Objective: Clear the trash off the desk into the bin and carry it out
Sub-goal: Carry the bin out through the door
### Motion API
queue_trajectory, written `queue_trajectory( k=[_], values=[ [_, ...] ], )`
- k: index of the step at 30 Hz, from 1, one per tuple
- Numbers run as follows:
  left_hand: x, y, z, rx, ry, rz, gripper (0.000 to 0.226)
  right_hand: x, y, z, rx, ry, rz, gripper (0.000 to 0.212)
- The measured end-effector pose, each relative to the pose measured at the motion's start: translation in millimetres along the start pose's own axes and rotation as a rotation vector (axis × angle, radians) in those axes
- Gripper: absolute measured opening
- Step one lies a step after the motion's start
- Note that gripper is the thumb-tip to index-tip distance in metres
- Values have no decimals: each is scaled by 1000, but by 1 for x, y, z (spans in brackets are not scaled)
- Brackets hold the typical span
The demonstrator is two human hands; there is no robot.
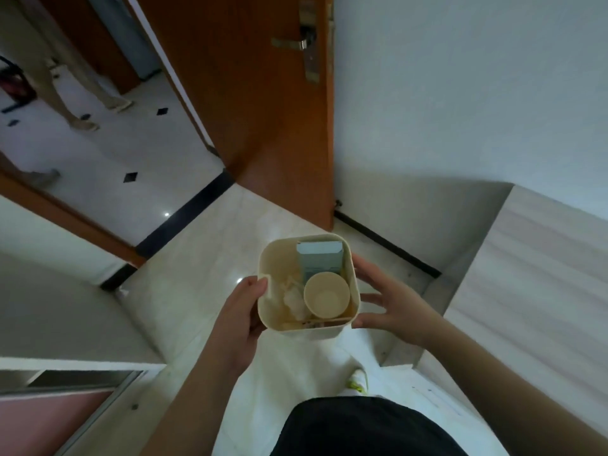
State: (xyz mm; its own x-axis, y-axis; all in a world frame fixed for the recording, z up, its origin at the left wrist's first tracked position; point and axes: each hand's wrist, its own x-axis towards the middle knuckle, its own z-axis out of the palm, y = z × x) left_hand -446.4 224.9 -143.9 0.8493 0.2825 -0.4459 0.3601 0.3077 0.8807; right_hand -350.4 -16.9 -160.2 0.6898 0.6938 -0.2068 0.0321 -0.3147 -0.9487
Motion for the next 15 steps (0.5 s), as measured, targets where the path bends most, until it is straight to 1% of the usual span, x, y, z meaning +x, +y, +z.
queue_trajectory(
  k=[2,4,8,10,13,15],
  values=[
    [23,12,11,15,-3,-11,29,13,-1,-19,16,9,-5,94],
    [44,21,20,20,6,-15,21,25,-1,-34,25,28,-10,94],
    [82,34,35,23,-25,-51,23,44,1,-56,45,82,7,93],
    [105,41,41,25,-49,-83,27,54,5,-65,57,121,10,93],
    [145,53,51,40,-128,-127,47,69,13,-78,46,187,32,94],
    [173,62,59,48,-183,-153,51,82,16,-87,44,238,39,93]
  ],
)
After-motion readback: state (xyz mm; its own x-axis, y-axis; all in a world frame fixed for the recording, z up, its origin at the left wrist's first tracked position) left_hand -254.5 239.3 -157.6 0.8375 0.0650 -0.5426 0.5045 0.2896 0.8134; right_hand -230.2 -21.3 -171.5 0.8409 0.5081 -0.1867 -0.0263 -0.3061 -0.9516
